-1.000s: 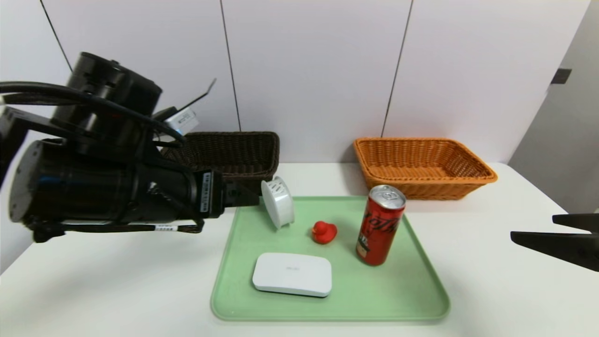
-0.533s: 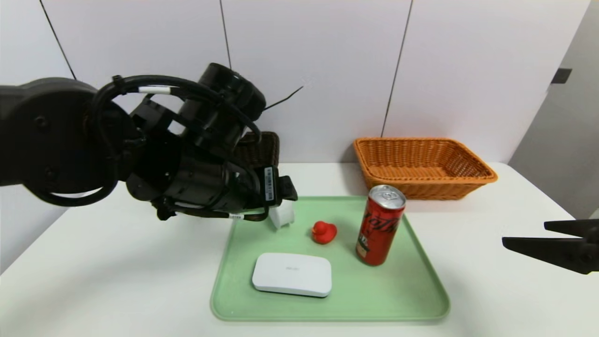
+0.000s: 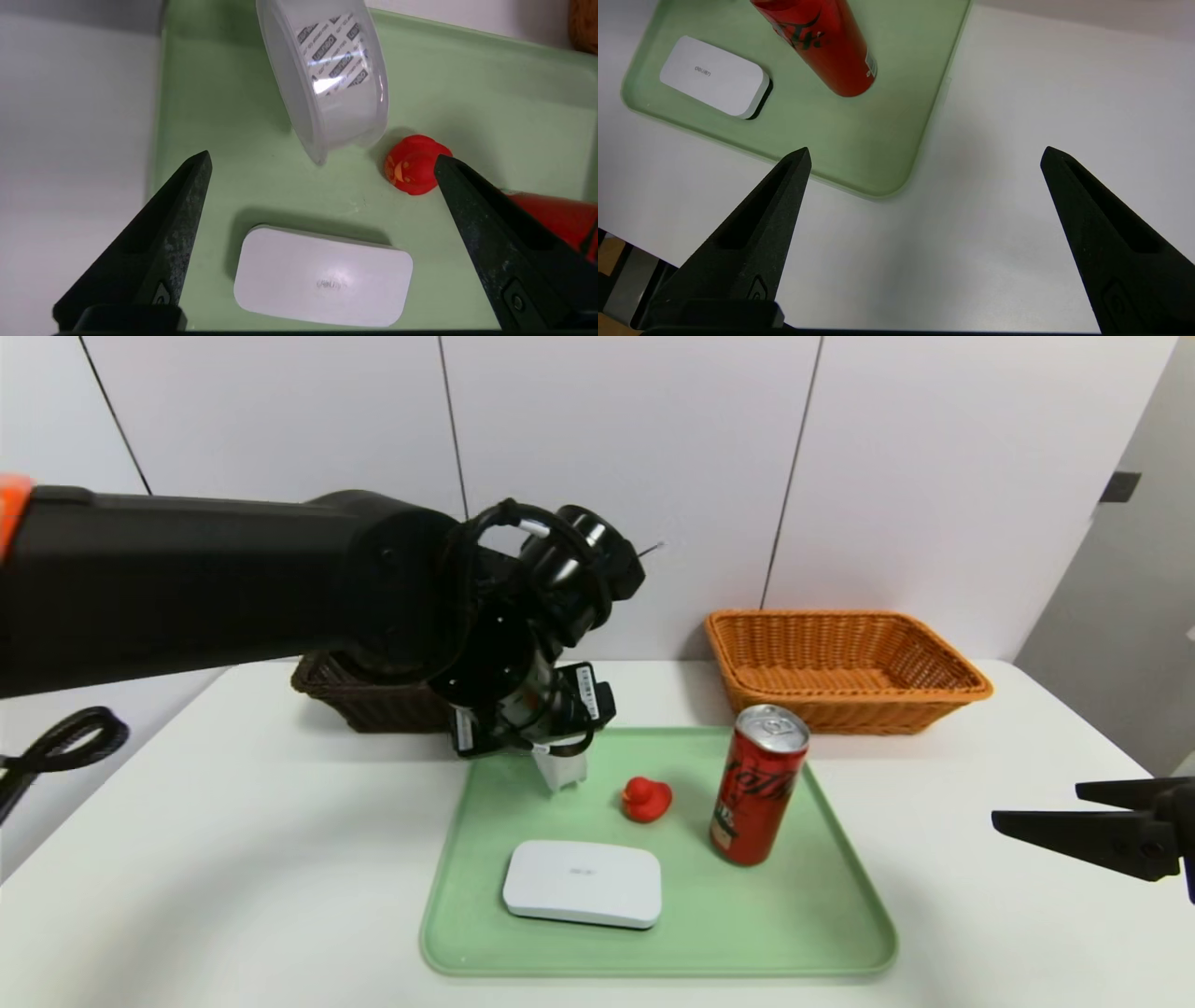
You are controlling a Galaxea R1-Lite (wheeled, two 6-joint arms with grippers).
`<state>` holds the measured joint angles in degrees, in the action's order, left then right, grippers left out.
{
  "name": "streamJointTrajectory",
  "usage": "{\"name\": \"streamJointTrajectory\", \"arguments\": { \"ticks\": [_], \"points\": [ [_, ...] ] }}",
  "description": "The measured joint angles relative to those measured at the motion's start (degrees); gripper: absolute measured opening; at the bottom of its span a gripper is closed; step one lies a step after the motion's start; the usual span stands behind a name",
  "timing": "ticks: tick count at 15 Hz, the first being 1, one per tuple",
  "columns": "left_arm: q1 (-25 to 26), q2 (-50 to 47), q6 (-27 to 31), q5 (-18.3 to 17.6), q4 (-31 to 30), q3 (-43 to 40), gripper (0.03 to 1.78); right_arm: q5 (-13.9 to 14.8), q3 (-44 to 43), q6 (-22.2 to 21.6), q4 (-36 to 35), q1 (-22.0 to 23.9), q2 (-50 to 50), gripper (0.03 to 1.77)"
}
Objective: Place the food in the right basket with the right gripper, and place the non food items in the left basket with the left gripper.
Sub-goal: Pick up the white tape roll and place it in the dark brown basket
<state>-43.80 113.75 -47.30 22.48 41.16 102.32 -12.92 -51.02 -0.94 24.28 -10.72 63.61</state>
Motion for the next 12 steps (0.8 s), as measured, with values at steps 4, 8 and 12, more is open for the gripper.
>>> {"name": "streamJointTrajectory", "arguments": {
  "ticks": [4, 8, 12],
  "points": [
    [-0.07, 5.90, -1.29, 2.13, 2.39, 7.24, 1.69, -0.06, 1.05, -0.16, -0.04, -0.06, -0.07, 1.70],
    [0.72, 9.96, -1.71, 3.21, 2.89, 9.26, 1.69, -0.02, 1.79, -0.16, 0.00, 0.02, -0.35, 1.70],
    [2.21, 11.63, -1.56, 3.97, 2.74, 9.37, 1.69, -0.06, 2.51, -0.02, 0.00, 0.02, -0.41, 1.70]
  ]
}}
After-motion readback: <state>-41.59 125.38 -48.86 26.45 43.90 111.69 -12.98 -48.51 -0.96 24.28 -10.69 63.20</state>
